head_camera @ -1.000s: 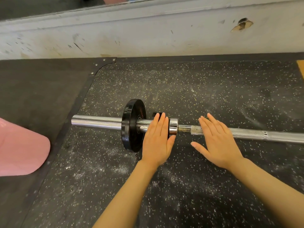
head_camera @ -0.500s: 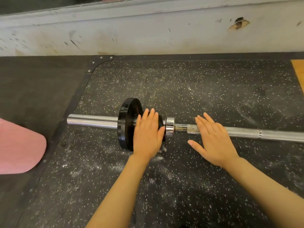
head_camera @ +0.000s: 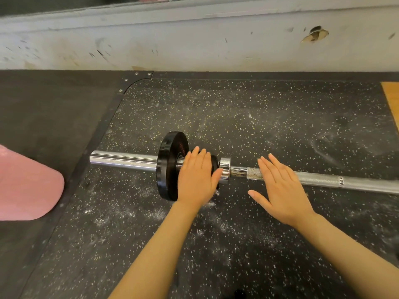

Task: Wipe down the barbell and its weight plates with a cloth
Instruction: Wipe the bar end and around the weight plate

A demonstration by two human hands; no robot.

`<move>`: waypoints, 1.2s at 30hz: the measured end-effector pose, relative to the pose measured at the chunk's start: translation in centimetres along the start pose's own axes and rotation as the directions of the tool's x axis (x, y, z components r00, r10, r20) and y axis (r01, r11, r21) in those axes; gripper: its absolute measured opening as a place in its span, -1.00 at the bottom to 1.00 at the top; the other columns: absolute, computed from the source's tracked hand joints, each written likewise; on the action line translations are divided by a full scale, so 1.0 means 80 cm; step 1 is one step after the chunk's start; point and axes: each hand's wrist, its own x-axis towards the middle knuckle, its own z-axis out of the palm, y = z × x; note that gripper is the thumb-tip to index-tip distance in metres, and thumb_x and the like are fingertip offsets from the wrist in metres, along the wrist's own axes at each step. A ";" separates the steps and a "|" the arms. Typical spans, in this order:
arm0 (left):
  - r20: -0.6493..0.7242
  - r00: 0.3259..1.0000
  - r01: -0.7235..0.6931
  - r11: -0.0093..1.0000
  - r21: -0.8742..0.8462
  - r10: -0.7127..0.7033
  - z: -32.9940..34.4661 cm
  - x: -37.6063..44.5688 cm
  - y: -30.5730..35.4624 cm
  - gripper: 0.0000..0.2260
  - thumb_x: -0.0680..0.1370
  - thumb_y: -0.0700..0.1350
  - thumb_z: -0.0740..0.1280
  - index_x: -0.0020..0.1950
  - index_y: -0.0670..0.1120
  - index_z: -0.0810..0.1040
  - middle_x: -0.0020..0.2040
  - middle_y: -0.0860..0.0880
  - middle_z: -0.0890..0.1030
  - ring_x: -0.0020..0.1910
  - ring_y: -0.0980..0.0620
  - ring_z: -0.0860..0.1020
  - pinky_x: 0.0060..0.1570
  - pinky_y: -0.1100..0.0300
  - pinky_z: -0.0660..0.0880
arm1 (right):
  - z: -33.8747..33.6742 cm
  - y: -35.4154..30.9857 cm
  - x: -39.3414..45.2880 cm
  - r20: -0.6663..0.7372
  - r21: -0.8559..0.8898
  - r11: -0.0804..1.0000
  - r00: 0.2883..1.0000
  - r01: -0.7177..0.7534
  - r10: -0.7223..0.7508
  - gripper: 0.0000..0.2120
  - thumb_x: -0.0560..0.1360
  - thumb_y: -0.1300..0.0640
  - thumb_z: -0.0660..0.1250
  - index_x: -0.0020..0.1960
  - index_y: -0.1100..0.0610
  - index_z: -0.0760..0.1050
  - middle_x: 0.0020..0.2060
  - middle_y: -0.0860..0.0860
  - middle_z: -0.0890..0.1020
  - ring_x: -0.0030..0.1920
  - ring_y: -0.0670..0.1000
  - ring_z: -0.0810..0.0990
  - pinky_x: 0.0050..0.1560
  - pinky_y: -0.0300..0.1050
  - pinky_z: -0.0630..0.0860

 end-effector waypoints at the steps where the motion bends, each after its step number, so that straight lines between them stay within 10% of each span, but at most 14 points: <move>1: -0.003 0.999 0.051 0.998 -0.029 -0.051 -0.001 -0.002 -0.007 -0.33 0.60 0.20 -0.12 0.40 -0.25 0.42 0.41 -0.17 0.44 0.49 -0.15 0.25 0.50 0.01 0.01 | 0.000 -0.001 -0.002 0.005 -0.004 1.000 1.000 0.004 -0.004 -0.18 0.57 -0.37 -0.17 0.55 0.23 0.13 0.52 0.10 0.24 0.56 0.08 0.03 0.51 0.07 0.08; 10: -0.206 0.973 0.041 0.956 -0.291 -0.105 0.005 -0.004 -0.010 -0.77 0.61 -0.16 0.26 0.11 -0.27 0.63 0.05 -0.16 0.66 0.12 -0.19 0.58 0.25 -0.10 0.44 | 0.004 -0.007 -0.011 0.003 -0.016 1.000 1.000 -0.008 0.008 -0.18 0.57 -0.38 -0.18 0.55 0.22 0.15 0.52 0.09 0.23 0.56 0.07 0.03 0.51 0.04 -0.02; 18: -0.357 0.932 -0.085 0.920 -0.383 -0.062 -0.006 0.002 0.033 -0.71 0.64 -0.10 0.16 0.07 -0.22 0.63 0.01 -0.09 0.66 0.08 0.03 0.50 0.29 0.27 0.25 | 0.005 -0.006 -0.009 -0.007 -0.023 1.000 1.000 -0.008 0.008 -0.18 0.57 -0.37 -0.18 0.55 0.22 0.13 0.52 0.10 0.23 0.56 0.08 0.02 0.52 0.04 -0.03; 27: 0.042 0.991 0.132 0.970 -0.203 -0.126 -0.008 0.042 0.068 -0.74 0.65 -0.18 0.11 -0.23 -0.12 0.40 -0.22 -0.10 0.52 -0.20 -0.10 0.48 -0.12 -0.03 0.45 | 0.007 -0.005 -0.009 -0.017 -0.017 1.000 1.000 -0.008 0.007 -0.22 0.58 -0.33 -0.11 0.54 0.25 0.16 0.51 0.12 0.26 0.56 0.10 0.05 0.52 0.03 -0.03; 31: -0.057 0.997 0.034 0.977 -0.209 -0.047 0.005 0.021 0.069 -0.73 0.67 -0.08 0.09 0.04 -0.13 0.56 0.07 -0.10 0.60 0.14 -0.11 0.53 0.25 -0.01 0.42 | 0.005 -0.006 -0.007 -0.016 0.005 1.000 1.000 -0.022 0.022 -0.22 0.58 -0.32 -0.13 0.52 0.25 0.20 0.49 0.12 0.30 0.55 0.10 0.09 0.51 0.08 0.10; 36: -0.112 0.993 -0.057 0.995 -0.086 0.047 0.036 -0.040 0.058 -0.37 0.61 0.12 0.15 0.55 -0.22 0.13 0.56 -0.19 0.13 0.56 -0.15 0.03 0.52 -0.02 0.03 | 0.002 -0.008 -0.005 -0.031 0.046 0.998 0.999 -0.039 0.040 -0.21 0.57 -0.34 -0.14 0.50 0.24 0.24 0.47 0.12 0.34 0.54 0.10 0.14 0.51 0.10 0.12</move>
